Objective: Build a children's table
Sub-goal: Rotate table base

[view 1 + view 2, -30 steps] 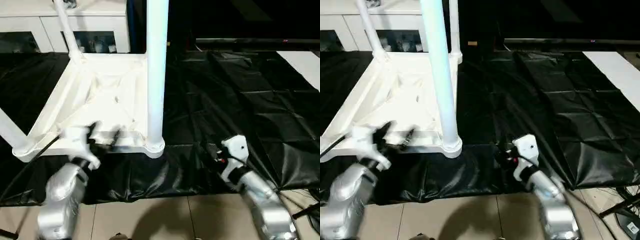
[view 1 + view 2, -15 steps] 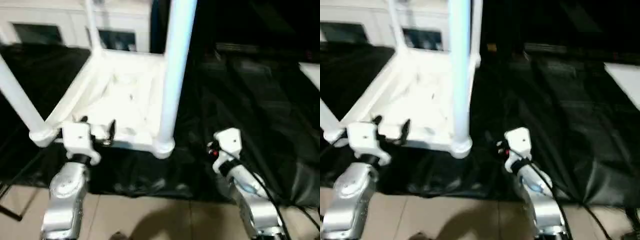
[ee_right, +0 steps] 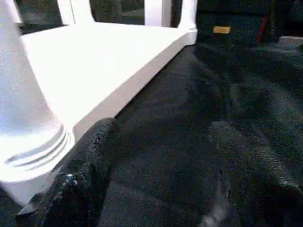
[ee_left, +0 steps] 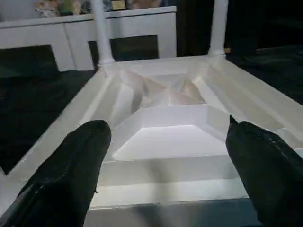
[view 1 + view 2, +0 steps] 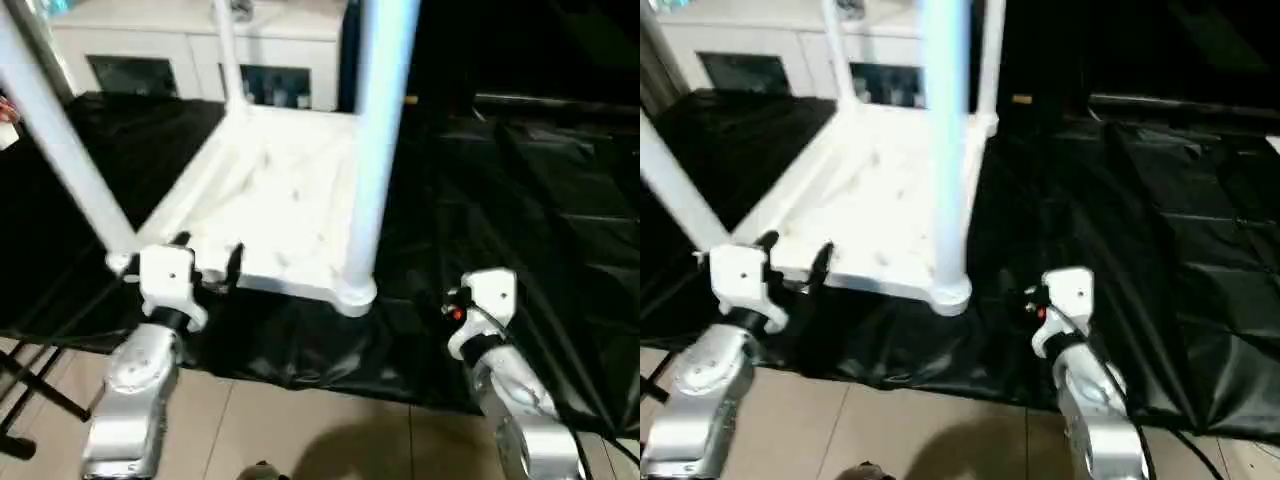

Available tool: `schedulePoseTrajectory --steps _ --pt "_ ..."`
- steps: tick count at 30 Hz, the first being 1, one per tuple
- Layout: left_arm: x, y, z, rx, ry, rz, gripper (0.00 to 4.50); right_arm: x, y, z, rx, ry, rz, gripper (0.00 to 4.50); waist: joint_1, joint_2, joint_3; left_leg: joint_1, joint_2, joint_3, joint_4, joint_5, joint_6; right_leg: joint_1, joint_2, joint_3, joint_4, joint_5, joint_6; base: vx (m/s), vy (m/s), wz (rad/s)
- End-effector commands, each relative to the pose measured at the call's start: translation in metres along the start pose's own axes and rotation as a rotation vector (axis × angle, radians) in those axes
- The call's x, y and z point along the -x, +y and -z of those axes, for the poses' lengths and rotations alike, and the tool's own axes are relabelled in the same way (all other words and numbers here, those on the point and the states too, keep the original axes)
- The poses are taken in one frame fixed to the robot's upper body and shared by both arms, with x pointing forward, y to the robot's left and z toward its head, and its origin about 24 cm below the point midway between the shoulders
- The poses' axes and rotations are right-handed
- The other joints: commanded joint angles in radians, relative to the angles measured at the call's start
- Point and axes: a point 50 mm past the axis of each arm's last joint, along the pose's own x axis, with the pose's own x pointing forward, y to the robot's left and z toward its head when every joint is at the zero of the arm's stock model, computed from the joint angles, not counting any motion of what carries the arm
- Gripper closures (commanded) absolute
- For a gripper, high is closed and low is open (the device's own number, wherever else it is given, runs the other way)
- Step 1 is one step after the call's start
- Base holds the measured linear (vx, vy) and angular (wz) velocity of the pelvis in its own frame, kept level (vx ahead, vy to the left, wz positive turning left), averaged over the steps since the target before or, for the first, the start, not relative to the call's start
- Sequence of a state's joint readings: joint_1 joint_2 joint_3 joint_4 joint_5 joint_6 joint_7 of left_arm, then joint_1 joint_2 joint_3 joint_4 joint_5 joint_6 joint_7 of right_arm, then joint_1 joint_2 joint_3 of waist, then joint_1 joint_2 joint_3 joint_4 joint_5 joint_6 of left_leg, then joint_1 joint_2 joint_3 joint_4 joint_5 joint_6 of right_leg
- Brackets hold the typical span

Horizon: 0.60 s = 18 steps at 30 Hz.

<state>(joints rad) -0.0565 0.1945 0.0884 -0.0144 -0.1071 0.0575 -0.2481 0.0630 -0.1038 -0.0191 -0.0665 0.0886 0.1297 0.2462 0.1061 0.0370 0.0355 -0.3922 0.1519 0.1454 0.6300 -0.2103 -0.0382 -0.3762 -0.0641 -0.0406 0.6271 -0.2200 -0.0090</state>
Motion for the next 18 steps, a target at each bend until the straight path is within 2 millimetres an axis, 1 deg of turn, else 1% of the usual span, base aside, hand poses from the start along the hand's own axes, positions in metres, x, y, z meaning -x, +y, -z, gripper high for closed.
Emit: schedulePoseTrajectory --steps 1,2,3,4,5,6,7,8,9,10,11,12,13,14,15,16,17,18 --pt "-0.002 -0.002 -0.001 0.002 0.006 0.019 0.07 0.005 -0.004 -0.003 -0.002 0.008 0.007 1.1 -0.02 -0.025 -0.025 0.029 0.066 -0.023 -0.124 -0.456 -0.044 0.009 -0.084 0.051 -0.103 -0.362 -0.091 0.0 0.0 0.0" --pt "-0.001 -0.004 0.0 -0.009 0.009 0.023 0.07 0.008 -0.008 -0.002 -0.008 0.019 0.011 1.1 -0.017 -0.029 -0.025 0.027 0.065 -0.025 -0.124 -0.446 -0.035 0.013 -0.096 0.054 -0.107 -0.427 -0.082 0.0 0.0 0.0" --pt "0.0 -0.005 -0.001 -0.013 0.004 0.028 0.07 0.01 -0.01 -0.001 -0.006 0.022 0.008 1.1 -0.014 -0.026 -0.026 0.023 0.06 -0.016 -0.112 -0.403 0.0 0.017 -0.123 0.068 -0.128 -0.523 -0.065 0.0 0.0 0.0" --pt "0.001 -0.007 0.0 -0.003 0.004 0.029 0.07 0.011 -0.012 0.0 0.001 0.028 0.004 1.1 -0.01 -0.026 -0.027 0.014 0.063 -0.018 -0.095 -0.328 0.045 0.024 -0.158 0.087 -0.147 -0.577 -0.059 0.0 0.0 0.0" --pt "0.002 -0.007 0.001 0.0 0.006 0.028 0.07 0.012 -0.012 0.0 0.006 0.031 0.003 1.1 -0.007 -0.032 -0.028 0.003 0.063 -0.02 -0.083 -0.282 0.07 0.035 -0.178 0.099 -0.156 -0.589 -0.056 0.0 0.0 0.0" --pt "0.004 -0.011 0.003 0.018 0.008 0.031 0.07 0.014 -0.017 0.0 0.025 0.039 0.006 1.1 -0.001 -0.017 -0.029 -0.012 0.069 -0.036 -0.055 -0.212 0.11 0.049 -0.226 0.119 -0.173 -0.636 -0.059 -0.022 0.057 -0.16" --pt "0.005 -0.013 0.003 0.026 0.007 0.035 0.07 0.015 -0.02 -0.001 0.032 0.039 0.009 1.1 -0.002 -0.028 -0.028 -0.022 0.07 -0.039 -0.045 -0.191 0.124 0.056 -0.241 0.124 -0.181 -0.646 -0.059 0.001 0.116 -0.22" --pt "0.005 -0.017 0.008 0.04 0.02 0.034 0.07 0.017 -0.023 -0.001 0.028 0.039 0.019 1.1 0.0 -0.032 -0.025 -0.026 0.073 -0.054 -0.03 -0.179 0.145 0.052 -0.254 0.122 -0.19 -0.689 -0.072 0.001 0.116 -0.22" --pt "0.006 -0.02 0.01 0.032 0.028 0.034 0.07 0.019 -0.026 -0.001 0.033 0.042 0.029 1.1 -0.005 -0.038 -0.021 -0.019 0.071 -0.051 -0.042 -0.196 0.149 0.043 -0.234 0.111 -0.189 -0.693 -0.079 0.005 0.152 -0.14" --pt "0.008 -0.027 0.01 0.03 0.028 0.067 0.07 0.023 -0.03 -0.003 0.034 0.048 0.059 1.1 -0.012 -0.029 -0.024 -0.002 0.066 -0.04 -0.08 -0.233 0.163 0.032 -0.172 0.077 -0.171 -0.617 -0.098 0.031 0.166 -0.02" --pt "0.008 -0.032 0.01 0.042 0.023 0.084 0.07 0.024 -0.034 -0.004 0.028 0.049 0.068 1.1 -0.021 -0.02 -0.028 0.012 0.061 -0.03 -0.1 -0.252 0.178 0.025 -0.135 0.055 -0.154 -0.551 -0.105 0.031 0.166 -0.02" --pt "0.008 -0.032 0.01 0.042 0.023 0.084 0.07 0.024 -0.034 -0.004 0.028 0.049 0.068 1.1 -0.047 -0.007 -0.038 0.045 0.049 -0.018 -0.125 -0.251 0.223 0.012 -0.062 0.012 -0.113 -0.362 -0.112 0.027 0.17 -0.01" --pt "0.008 -0.033 0.01 0.07 0.027 0.083 0.07 0.025 -0.034 -0.004 -0.001 0.045 0.069 1.1 -0.069 0.009 -0.046 0.077 0.048 -0.02 -0.135 -0.208 0.271 -0.014 -0.014 -0.023 -0.06 -0.188 -0.101 0.002 0.175 0.03" --pt "0.008 -0.034 0.012 0.072 0.031 0.078 0.07 0.024 -0.033 -0.004 0.011 0.044 0.054 1.1 -0.088 -0.017 -0.033 0.07 0.057 -0.016 -0.156 -0.174 0.326 -0.028 0.006 -0.049 -0.009 -0.101 -0.072 0.002 0.175 0.03" --pt "0.008 -0.034 0.013 0.068 0.033 0.072 0.07 0.023 -0.032 -0.003 0.015 0.043 0.047 1.1 -0.092 -0.017 -0.031 0.06 0.062 -0.019 -0.164 -0.174 0.349 -0.023 -0.001 -0.053 0.005 -0.081 -0.053 -0.007 0.145 0.06" --pt "0.008 -0.032 0.012 0.062 0.027 0.065 0.07 0.022 -0.03 -0.003 0.007 0.04 0.043 1.1 -0.092 -0.035 -0.029 0.049 0.057 -0.004 -0.162 -0.231 0.341 -0.022 -0.041 -0.039 -0.027 -0.079 -0.026 -0.03 0.09 0.06" --pt "0.008 -0.031 0.011 0.057 0.021 0.062 0.07 0.02 -0.028 -0.003 0.0 0.039 0.044 1.1 -0.089 -0.049 -0.028 0.034 0.042 0.015 -0.149 -0.304 0.305 -0.018 -0.084 -0.013 -0.073 -0.119 -0.029 -0.03 0.09 0.06" --pt "0.007 -0.029 0.009 0.066 0.015 0.052 0.07 0.018 -0.027 -0.004 -0.005 0.036 0.04 1.1 -0.061 -0.066 -0.032 0.026 0.037 0.004 -0.035 -0.409 0.211 -0.004 -0.248 0.104 -0.172 -0.333 -0.048 -0.029 0.114 0.08"
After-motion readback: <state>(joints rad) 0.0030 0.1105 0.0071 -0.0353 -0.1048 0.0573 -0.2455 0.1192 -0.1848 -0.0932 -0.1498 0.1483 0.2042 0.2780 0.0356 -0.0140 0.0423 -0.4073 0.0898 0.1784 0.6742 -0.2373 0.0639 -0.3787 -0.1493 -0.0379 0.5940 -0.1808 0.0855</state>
